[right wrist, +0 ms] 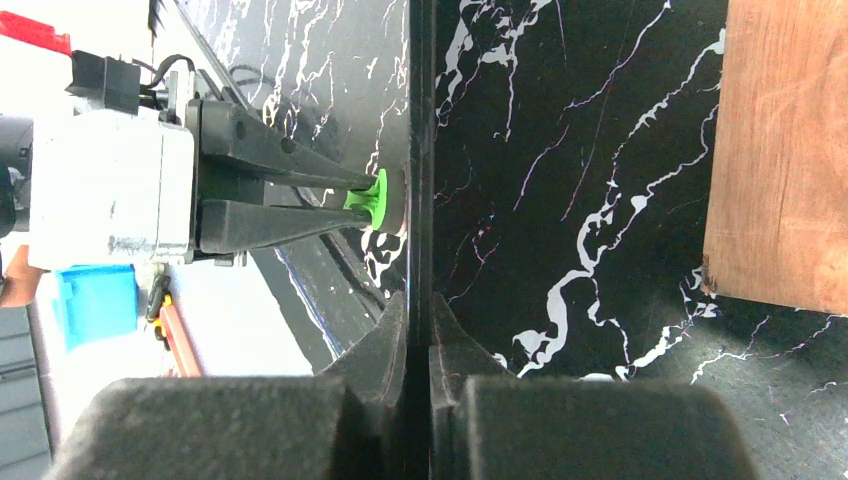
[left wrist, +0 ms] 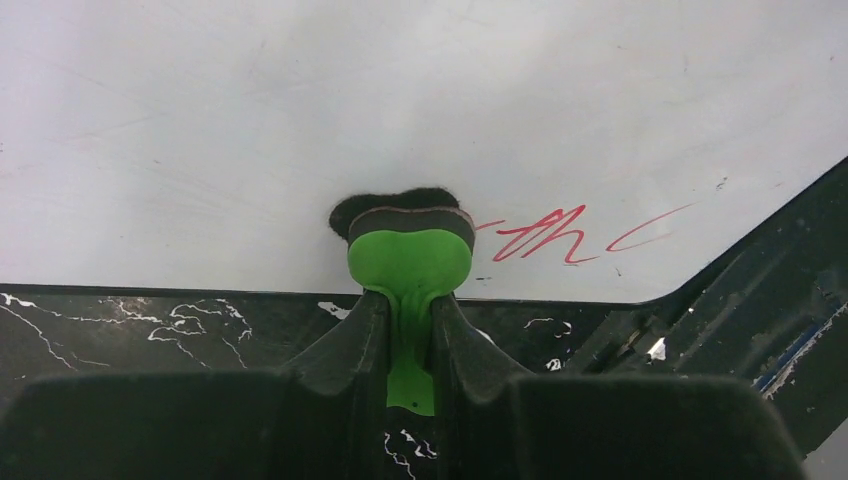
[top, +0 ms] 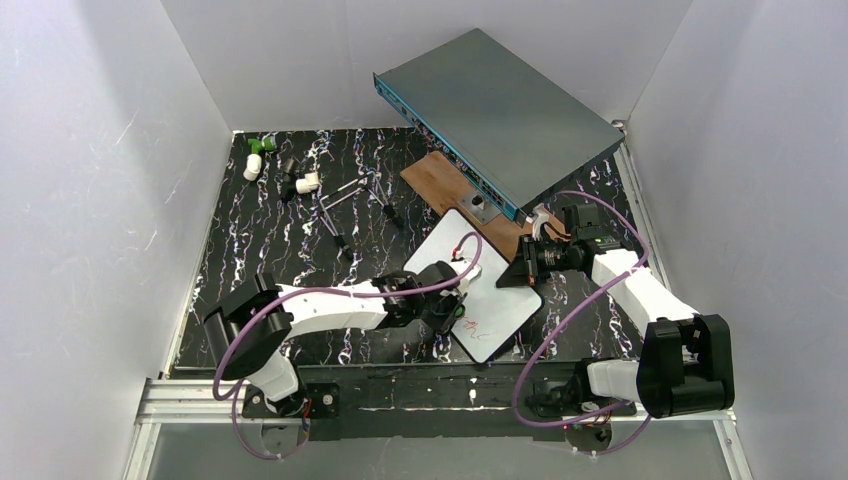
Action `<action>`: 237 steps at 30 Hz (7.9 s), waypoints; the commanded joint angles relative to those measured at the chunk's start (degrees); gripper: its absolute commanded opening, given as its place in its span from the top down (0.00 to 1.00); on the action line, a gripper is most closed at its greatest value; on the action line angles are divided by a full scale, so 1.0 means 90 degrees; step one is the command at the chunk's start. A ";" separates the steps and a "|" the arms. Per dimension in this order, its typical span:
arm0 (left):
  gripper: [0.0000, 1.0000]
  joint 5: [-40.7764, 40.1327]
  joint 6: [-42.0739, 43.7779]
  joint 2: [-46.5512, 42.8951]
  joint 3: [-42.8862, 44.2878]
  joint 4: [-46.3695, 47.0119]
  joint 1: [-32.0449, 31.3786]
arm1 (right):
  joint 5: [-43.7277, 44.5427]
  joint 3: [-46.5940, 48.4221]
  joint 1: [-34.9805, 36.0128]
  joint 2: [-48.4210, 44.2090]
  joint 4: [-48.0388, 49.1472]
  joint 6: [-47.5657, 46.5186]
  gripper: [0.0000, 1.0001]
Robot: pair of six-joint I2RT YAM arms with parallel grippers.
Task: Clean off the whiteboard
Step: Erase the whiteboard using the whiteboard.
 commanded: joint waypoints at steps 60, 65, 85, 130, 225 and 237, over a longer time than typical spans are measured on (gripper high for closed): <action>1.00 -0.0870 -0.0143 -0.0104 -0.0371 0.0348 -0.0721 | -0.0431 0.0104 0.0149 0.0001 -0.0202 -0.0213 0.99; 1.00 -0.0903 -0.0012 -0.0407 -0.0216 0.0090 -0.0029 | -0.0426 0.0107 0.0151 -0.0022 -0.0199 -0.0215 0.99; 1.00 -0.1506 0.0056 -0.0201 -0.0019 -0.0199 -0.1218 | -0.0441 0.0116 0.0154 -0.0015 -0.0213 -0.0215 0.99; 1.00 -0.1095 0.0085 -0.0015 -0.0533 0.0633 -0.1511 | -0.0450 0.0107 0.0139 -0.0027 -0.0207 -0.0215 0.99; 1.00 -0.1032 0.0865 -0.0133 -0.0617 0.1289 -0.0817 | -0.0454 0.0092 0.0145 -0.0012 -0.0204 -0.0215 0.99; 1.00 -0.1086 0.1462 0.0154 -0.0246 0.1209 -0.1740 | -0.0458 0.0099 0.0139 0.0013 -0.0200 -0.0220 0.99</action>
